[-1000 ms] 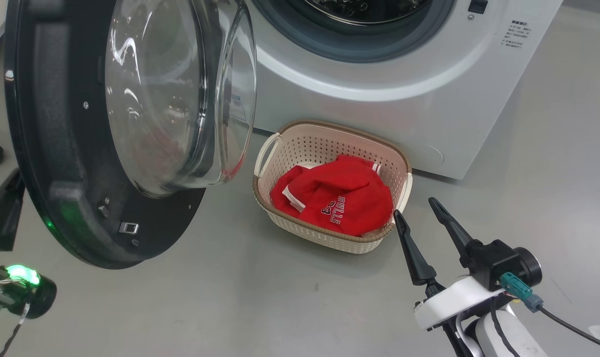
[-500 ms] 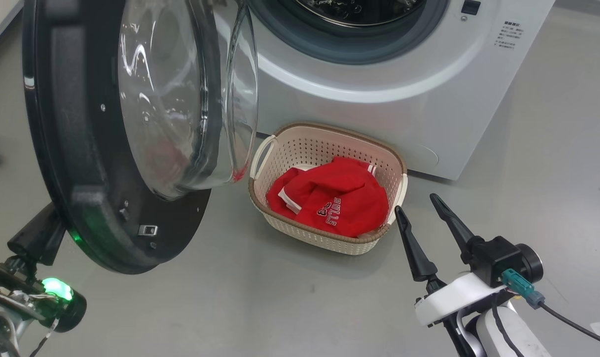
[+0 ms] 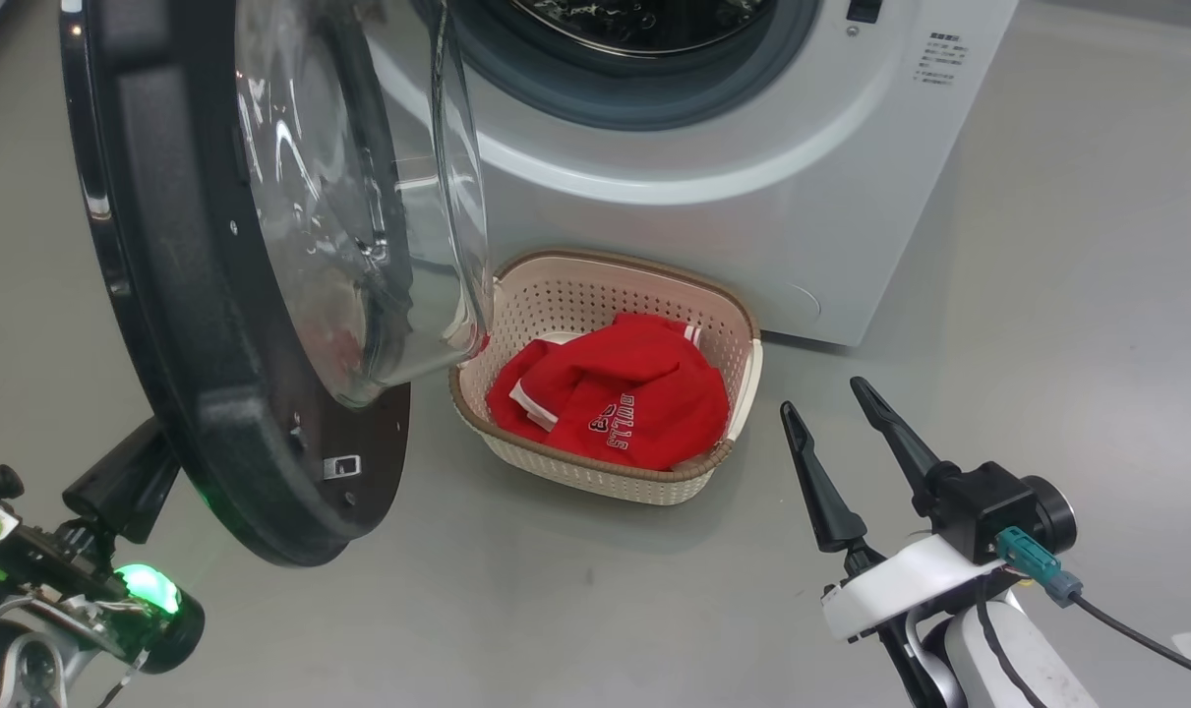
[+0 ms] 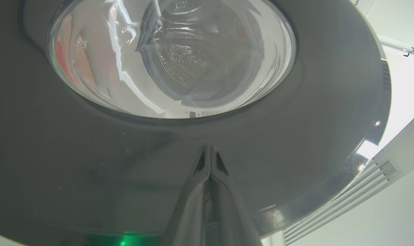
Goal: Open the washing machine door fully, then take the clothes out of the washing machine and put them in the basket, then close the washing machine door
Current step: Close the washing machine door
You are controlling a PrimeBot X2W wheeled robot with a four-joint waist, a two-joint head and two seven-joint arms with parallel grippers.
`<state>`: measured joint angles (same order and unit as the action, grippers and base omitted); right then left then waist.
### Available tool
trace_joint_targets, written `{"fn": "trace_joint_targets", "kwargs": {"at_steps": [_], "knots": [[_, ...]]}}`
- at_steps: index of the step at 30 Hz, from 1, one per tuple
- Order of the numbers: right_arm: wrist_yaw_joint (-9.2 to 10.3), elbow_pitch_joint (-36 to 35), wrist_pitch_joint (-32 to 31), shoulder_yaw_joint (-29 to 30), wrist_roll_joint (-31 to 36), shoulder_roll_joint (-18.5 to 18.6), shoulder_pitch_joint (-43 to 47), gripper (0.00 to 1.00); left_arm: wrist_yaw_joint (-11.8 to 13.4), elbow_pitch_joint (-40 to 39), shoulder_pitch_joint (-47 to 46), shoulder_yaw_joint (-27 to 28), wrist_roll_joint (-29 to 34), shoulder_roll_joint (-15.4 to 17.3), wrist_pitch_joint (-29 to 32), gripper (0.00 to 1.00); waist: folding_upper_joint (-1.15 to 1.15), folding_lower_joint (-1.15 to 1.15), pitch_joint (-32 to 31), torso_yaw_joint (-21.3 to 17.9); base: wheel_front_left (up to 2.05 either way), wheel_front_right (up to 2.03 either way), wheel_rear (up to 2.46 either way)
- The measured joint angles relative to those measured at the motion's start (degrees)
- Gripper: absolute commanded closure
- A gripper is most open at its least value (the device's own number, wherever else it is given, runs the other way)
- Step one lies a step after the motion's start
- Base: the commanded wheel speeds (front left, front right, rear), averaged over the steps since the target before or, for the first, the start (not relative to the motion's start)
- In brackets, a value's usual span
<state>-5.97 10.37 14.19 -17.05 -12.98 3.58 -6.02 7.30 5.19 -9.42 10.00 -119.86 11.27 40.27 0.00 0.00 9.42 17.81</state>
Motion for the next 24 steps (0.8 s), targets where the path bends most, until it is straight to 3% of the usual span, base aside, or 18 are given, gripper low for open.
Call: {"fn": "trace_joint_targets", "kwargs": {"at_steps": [24], "knots": [[0.57,-2.0,0.0,1.2,-0.7,-0.2,-0.5,0.0,0.0,-6.1,1.7,-8.1,0.4,-2.6,-3.9,1.0,0.0,0.0,-0.1,-13.2,0.0,0.0,0.0]]}}
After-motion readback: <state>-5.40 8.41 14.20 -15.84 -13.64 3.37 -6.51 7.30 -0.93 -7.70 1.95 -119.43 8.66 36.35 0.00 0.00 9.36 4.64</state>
